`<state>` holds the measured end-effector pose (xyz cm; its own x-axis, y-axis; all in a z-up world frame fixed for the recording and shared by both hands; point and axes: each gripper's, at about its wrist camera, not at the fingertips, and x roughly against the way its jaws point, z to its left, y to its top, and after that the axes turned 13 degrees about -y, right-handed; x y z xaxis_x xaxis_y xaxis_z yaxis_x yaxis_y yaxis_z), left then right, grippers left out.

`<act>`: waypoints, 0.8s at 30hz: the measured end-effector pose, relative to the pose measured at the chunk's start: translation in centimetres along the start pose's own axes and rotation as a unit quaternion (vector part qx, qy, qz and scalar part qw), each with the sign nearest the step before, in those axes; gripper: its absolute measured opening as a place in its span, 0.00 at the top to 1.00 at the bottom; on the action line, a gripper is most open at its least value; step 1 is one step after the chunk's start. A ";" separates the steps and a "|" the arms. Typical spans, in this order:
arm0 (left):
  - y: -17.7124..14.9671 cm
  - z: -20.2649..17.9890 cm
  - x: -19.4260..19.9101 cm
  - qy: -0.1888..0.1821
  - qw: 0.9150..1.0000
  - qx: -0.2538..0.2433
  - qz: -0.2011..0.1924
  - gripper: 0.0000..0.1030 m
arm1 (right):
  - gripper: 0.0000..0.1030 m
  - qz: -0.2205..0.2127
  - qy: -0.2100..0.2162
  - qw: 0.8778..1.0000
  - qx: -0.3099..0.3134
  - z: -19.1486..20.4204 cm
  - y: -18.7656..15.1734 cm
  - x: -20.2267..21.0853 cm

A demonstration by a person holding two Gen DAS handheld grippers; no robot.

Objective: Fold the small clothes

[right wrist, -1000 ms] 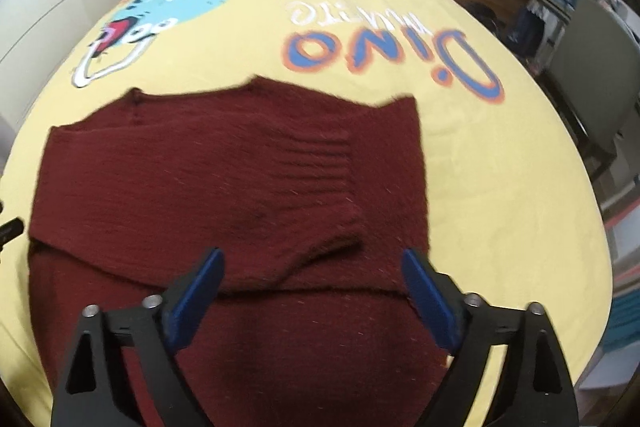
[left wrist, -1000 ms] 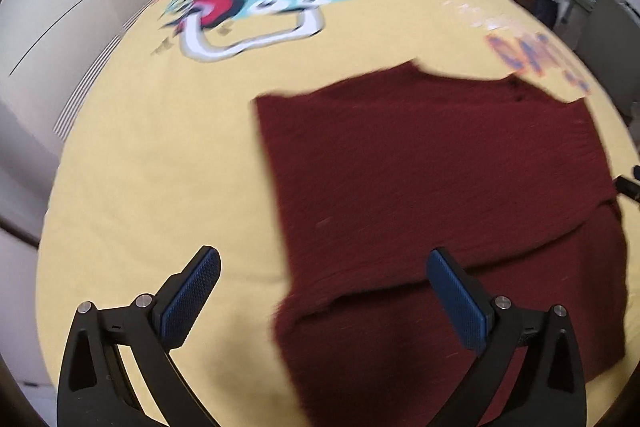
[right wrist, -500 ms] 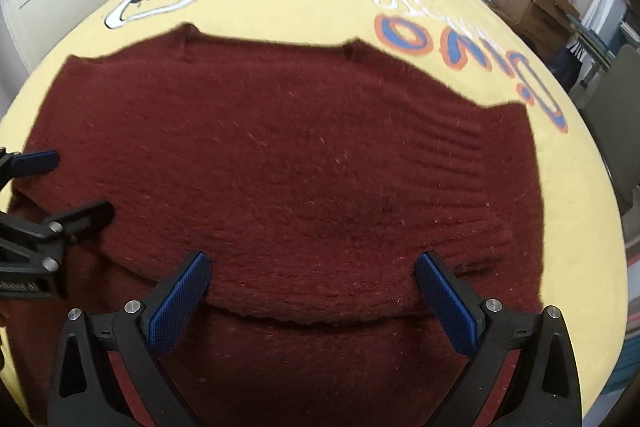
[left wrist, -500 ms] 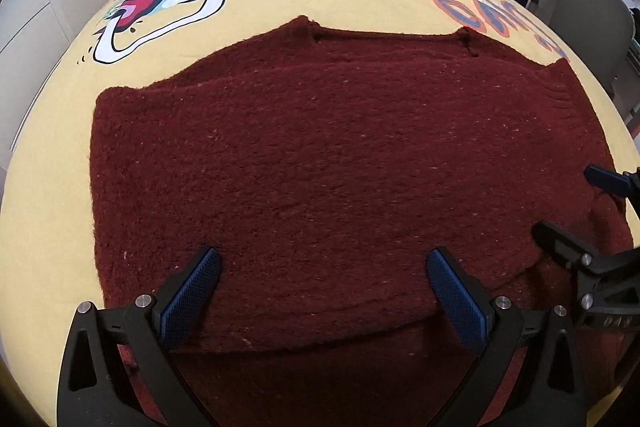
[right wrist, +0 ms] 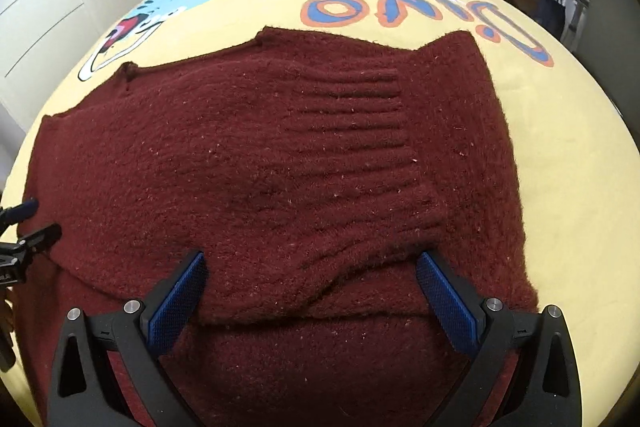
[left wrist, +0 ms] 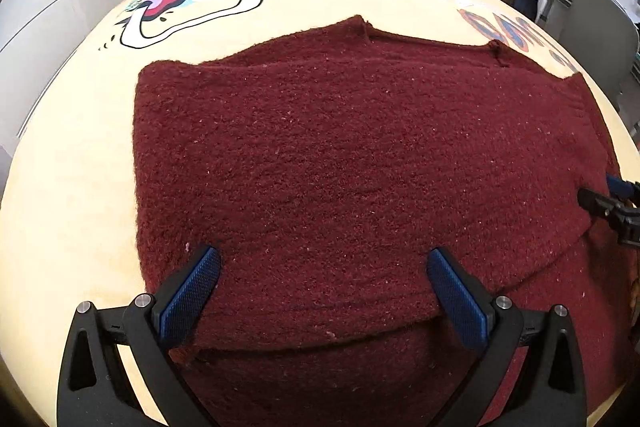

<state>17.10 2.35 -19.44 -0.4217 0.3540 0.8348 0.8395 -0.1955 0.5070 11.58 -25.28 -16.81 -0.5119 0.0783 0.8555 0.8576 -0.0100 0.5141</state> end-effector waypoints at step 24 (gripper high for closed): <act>-2.9 -4.9 11.1 -0.012 1.000 -0.011 -0.016 0.01 | 0.00 0.017 -0.013 1.000 0.000 -3.0 -2.8 9.8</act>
<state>8.29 2.40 -10.63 -0.4402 0.3815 0.8128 0.8180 -0.2030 0.5382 3.97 -27.47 -9.65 -0.4812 0.1030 0.8705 0.8744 -0.0131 0.4849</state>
